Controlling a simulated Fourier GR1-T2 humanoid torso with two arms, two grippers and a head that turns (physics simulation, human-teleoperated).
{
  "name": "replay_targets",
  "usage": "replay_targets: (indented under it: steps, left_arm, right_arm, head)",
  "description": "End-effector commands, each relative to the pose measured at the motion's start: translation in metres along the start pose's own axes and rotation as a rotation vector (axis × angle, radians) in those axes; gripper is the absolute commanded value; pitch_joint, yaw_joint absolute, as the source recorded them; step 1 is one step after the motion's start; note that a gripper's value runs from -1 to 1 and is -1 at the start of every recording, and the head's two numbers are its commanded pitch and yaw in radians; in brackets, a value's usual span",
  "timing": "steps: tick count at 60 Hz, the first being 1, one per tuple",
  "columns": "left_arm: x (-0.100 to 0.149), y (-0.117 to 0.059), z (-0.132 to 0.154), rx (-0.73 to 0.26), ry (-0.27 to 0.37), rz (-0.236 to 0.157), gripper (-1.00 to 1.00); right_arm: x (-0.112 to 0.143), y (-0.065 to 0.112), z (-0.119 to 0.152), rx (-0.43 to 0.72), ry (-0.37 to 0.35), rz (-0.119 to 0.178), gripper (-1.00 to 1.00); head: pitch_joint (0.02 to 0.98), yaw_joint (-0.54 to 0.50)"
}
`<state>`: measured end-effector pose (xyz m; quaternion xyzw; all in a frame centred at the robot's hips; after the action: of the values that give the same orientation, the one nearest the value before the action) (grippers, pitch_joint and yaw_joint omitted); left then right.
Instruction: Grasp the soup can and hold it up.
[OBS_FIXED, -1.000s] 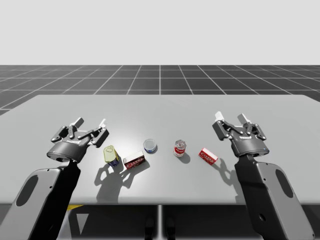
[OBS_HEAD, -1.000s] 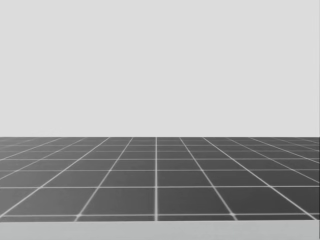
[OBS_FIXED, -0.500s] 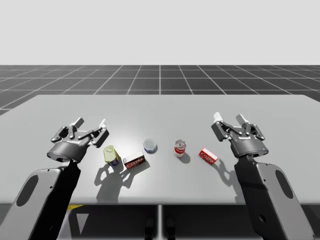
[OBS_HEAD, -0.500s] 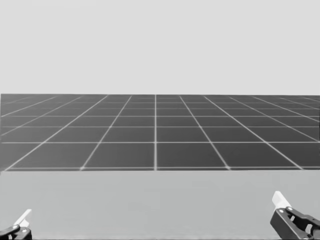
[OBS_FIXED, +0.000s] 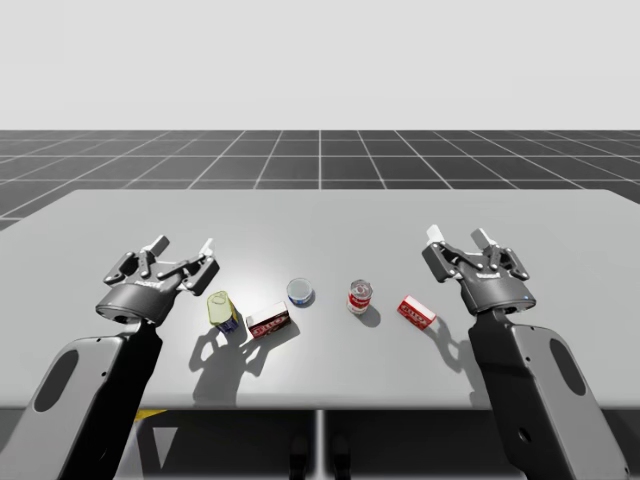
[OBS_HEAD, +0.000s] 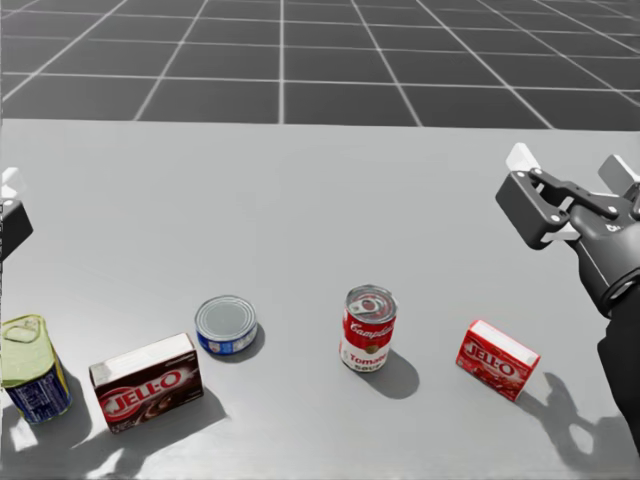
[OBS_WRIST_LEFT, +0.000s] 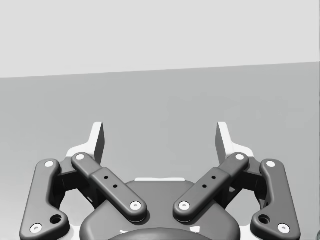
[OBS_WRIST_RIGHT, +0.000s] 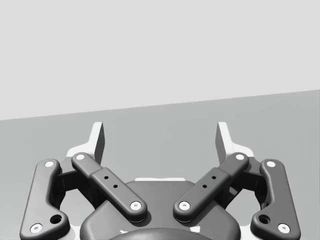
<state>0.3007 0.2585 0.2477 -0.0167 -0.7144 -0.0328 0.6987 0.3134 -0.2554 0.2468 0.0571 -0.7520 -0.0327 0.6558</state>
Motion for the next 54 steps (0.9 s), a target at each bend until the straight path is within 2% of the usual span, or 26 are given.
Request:
replay_targets:
  steps: [1, 13, 18, 19, 20, 23, 24, 27, 28, 31, 34, 35, 44, 46, 47, 50, 54]
  left_arm:
    - [0.0, -0.001, 0.0, -0.004, 0.0, -0.002, -1.0]
    - [0.0, -0.003, 0.0, -0.011, 0.002, -0.005, -1.0]
    - [0.0, -0.004, 0.0, -0.011, 0.002, -0.006, -1.0]
    - [0.0, -0.004, 0.0, -0.011, 0.003, -0.006, -1.0]
    - [0.0, -0.004, 0.0, -0.01, 0.003, -0.006, -1.0]
    - [0.0, -0.004, -0.001, -0.008, 0.004, -0.005, -1.0]
    - [-0.001, -0.004, -0.001, -0.006, 0.006, -0.005, -1.0]
    - [-0.001, -0.003, -0.001, -0.003, 0.007, -0.004, -1.0]
    - [-0.001, -0.003, -0.001, -0.002, 0.007, -0.002, -1.0]
    - [-0.001, -0.003, -0.001, -0.002, 0.008, -0.002, -1.0]
    - [-0.001, -0.004, -0.001, -0.003, 0.008, -0.001, -1.0]
    - [-0.001, -0.003, -0.001, -0.004, 0.008, -0.001, -1.0]
    - [0.0, -0.004, 0.0, -0.008, 0.009, 0.007, -1.0]
    - [0.0, -0.004, 0.0, -0.009, 0.009, 0.009, -1.0]
    - [0.0, -0.004, -0.001, -0.009, 0.009, 0.01, -1.0]
    - [0.0, -0.003, -0.001, -0.009, 0.009, 0.009, -1.0]
    - [0.0, -0.004, -0.001, -0.008, 0.009, 0.007, -1.0]
  right_arm:
    - [-0.001, -0.001, -0.001, -0.005, 0.002, 0.006, -1.0]
    - [-0.001, -0.001, -0.002, -0.031, -0.01, 0.046, -1.0]
    - [0.001, 0.001, -0.001, -0.021, -0.002, 0.014, -1.0]
    - [0.001, 0.002, -0.001, -0.015, 0.001, 0.016, -1.0]
    - [0.002, 0.004, 0.0, -0.021, 0.0, 0.032, -1.0]
    - [0.003, 0.008, 0.003, 0.0, 0.009, 0.023, -1.0]
    - [0.005, 0.013, 0.008, -0.001, 0.014, 0.03, -1.0]
    - [0.008, 0.02, 0.015, 0.01, 0.024, 0.027, -1.0]
    - [0.011, 0.028, 0.023, 0.03, 0.028, 0.027, -1.0]
    - [0.014, 0.038, 0.036, 0.047, 0.031, 0.045, -1.0]
    - [0.016, 0.045, 0.046, 0.059, 0.043, 0.041, -1.0]
    - [0.016, 0.052, 0.057, 0.076, 0.049, 0.039, -1.0]
    - [0.016, 0.072, 0.094, 0.114, 0.038, 0.064, -1.0]
    - [0.015, 0.075, 0.099, 0.126, 0.04, 0.061, -1.0]
    - [0.013, 0.079, 0.107, 0.139, 0.05, 0.045, -1.0]
    - [0.01, 0.083, 0.114, 0.155, 0.054, 0.038, -1.0]
    - [0.001, 0.092, 0.126, 0.168, 0.066, 0.008, -1.0]
  head:
    - [0.76, -0.11]
    - [0.818, -0.13]
    - [0.818, -0.14]
    - [0.818, -0.14]
    - [0.817, -0.14]
    - [0.815, -0.14]
    - [0.814, -0.14]
    - [0.812, -0.14]
    - [0.81, -0.14]
    - [0.809, -0.14]
    - [0.809, -0.14]
    - [0.809, -0.14]
    - [0.807, -0.15]
    - [0.806, -0.15]
    - [0.805, -0.15]
    - [0.804, -0.15]
    - [0.804, -0.15]
